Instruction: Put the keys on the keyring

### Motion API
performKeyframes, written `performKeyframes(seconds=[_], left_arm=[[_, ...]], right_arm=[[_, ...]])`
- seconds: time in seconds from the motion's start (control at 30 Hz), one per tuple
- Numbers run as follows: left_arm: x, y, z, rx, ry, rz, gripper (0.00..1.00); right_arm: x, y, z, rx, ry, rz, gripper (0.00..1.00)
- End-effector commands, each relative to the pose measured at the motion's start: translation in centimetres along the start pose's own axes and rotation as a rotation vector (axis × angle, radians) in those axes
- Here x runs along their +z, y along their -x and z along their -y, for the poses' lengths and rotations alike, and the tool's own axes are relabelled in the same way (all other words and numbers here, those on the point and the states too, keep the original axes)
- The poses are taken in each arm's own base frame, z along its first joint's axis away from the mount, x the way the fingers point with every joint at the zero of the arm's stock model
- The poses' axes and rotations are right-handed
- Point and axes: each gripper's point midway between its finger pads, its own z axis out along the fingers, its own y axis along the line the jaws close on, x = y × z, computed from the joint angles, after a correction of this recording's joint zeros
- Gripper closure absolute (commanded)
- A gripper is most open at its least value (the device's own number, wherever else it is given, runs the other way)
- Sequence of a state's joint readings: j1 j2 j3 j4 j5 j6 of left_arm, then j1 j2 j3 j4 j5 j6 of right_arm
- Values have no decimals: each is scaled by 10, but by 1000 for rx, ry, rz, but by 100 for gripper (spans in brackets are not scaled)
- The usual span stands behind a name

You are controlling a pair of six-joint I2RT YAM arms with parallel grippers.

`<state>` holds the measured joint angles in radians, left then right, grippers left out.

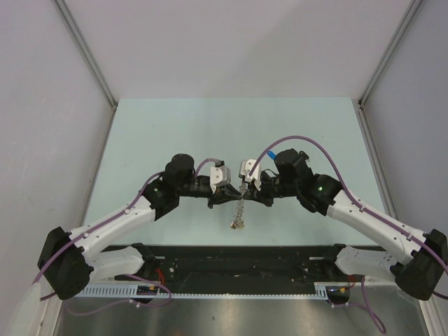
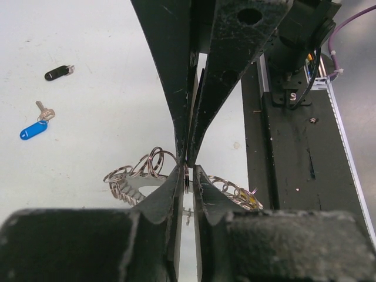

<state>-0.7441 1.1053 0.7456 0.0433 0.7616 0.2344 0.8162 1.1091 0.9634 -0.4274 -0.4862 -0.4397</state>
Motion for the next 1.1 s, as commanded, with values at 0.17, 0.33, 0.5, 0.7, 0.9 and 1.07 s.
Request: performKeyframes(seconds=[0.17,0.33,0.5,0.7,0.9,1.07], left_arm=[[-2,19,0,34,7,44,100],[-5,27,-3,18,46,82,100],[-17,45,-8,12,149,186,100],[-33,68,-3,-20,202,359,100],[-50,92,4,11,224,515,100],[-60,104,11,30,223,591,100]], right_arm=[[-2,24,6,-48,-19,71,100],[-10,34,7,-40,-36,107,84],[-32,60,9,-27,-95,205,64],[-53,70,27,132,-264,265,62],[-54,68,36,282,-366,349,62],[-36,64,15,328,-317,347,62]])
